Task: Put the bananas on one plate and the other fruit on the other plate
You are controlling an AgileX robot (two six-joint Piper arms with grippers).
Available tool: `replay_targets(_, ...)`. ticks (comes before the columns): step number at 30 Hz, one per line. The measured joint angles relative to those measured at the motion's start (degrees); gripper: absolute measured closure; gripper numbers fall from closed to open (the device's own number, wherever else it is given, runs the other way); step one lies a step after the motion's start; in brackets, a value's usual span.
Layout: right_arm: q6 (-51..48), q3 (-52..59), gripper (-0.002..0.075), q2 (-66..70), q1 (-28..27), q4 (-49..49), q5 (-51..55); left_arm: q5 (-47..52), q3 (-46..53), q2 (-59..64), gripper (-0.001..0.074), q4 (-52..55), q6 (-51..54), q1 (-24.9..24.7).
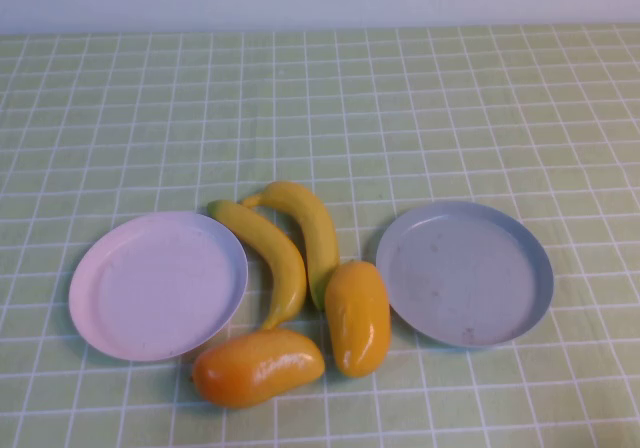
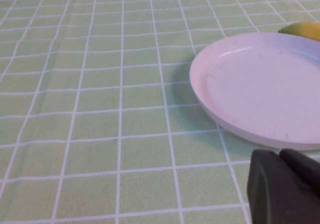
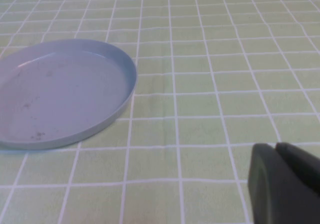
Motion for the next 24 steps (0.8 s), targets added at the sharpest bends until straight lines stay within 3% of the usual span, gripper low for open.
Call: replay_targets(24,0.0,0.0,0.0741,0.0,0.0,0.0,0.0,0.0,0.0,0.0,0.0737,0.5,0.0,0.0)
